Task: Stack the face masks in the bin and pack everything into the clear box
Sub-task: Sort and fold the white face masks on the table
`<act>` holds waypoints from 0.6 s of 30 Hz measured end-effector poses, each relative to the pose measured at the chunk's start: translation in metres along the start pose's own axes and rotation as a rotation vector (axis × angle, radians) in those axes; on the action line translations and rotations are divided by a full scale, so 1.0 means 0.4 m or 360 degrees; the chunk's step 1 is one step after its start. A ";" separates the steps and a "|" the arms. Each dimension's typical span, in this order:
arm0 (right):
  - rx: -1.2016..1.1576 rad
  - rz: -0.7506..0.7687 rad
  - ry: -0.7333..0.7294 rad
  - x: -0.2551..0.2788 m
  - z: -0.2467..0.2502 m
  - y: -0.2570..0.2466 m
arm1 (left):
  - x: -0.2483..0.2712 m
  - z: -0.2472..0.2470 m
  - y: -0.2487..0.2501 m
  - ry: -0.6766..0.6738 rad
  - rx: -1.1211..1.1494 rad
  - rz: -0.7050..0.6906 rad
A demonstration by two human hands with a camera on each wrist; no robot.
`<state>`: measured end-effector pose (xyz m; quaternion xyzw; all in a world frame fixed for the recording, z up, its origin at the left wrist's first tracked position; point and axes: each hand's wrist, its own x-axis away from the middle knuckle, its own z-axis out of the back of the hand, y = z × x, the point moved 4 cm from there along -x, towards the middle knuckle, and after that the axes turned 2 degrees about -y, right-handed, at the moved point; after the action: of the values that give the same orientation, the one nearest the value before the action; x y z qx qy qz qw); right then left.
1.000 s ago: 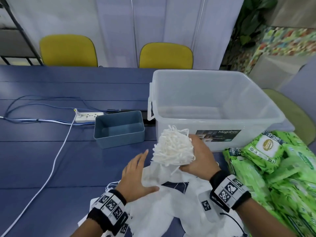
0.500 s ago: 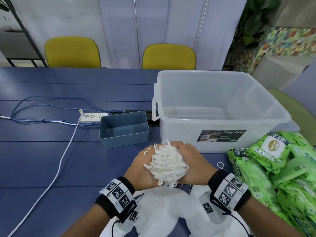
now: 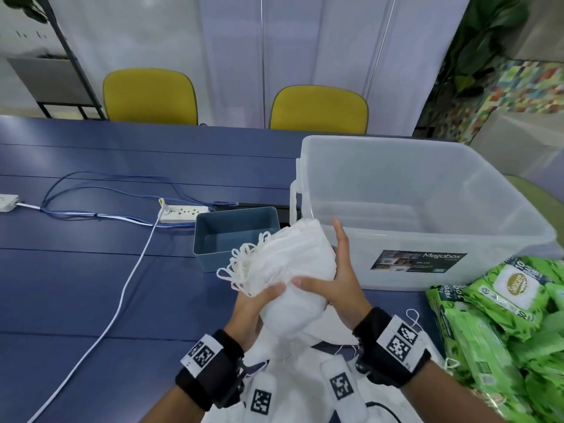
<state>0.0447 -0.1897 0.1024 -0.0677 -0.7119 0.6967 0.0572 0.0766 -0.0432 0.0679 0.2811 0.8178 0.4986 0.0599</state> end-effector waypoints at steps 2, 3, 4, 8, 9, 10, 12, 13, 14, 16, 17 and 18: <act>0.0058 0.0007 -0.0027 -0.013 -0.021 0.003 | -0.005 0.010 -0.005 0.0012 0.0021 0.0005; 0.0086 0.0017 -0.0062 -0.018 -0.031 0.004 | -0.006 0.016 -0.006 0.0027 0.0022 0.0003; 0.0103 0.0021 -0.0097 -0.023 -0.042 0.007 | -0.006 0.021 -0.006 0.0043 0.0027 0.0002; 0.0115 -0.0007 -0.0142 -0.051 -0.060 0.026 | -0.005 0.053 0.007 0.0139 -0.0049 -0.0055; 0.0146 -0.0025 -0.0171 -0.056 -0.060 0.033 | -0.006 0.067 0.016 0.0177 -0.0142 -0.0108; 0.0208 -0.0031 -0.0210 -0.059 -0.055 0.041 | -0.009 0.079 0.028 0.0194 -0.0264 -0.0191; 0.0329 -0.0016 -0.0243 -0.062 -0.034 0.055 | -0.021 0.102 0.058 0.0140 -0.0538 -0.0363; 0.0404 -0.0006 -0.0231 -0.062 -0.024 0.058 | -0.031 0.116 0.072 0.0080 -0.0750 -0.0460; 0.0546 0.0036 -0.0216 -0.061 -0.016 0.060 | -0.045 0.131 0.079 0.0000 -0.1018 -0.0584; 0.0955 0.0176 -0.0317 -0.068 -0.020 0.082 | -0.077 0.164 0.061 -0.0184 -0.1722 -0.0775; 0.1118 0.0216 -0.0443 -0.073 -0.034 0.104 | -0.090 0.177 0.041 -0.0224 -0.2064 -0.0799; 0.1238 0.0211 -0.0570 -0.082 -0.053 0.136 | -0.100 0.185 0.016 -0.0265 -0.2269 -0.0779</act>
<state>0.0815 -0.1737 0.0490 0.0351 -0.3891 0.9160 -0.0908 0.1406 -0.0039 0.0292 0.0214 0.3292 0.8562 0.3976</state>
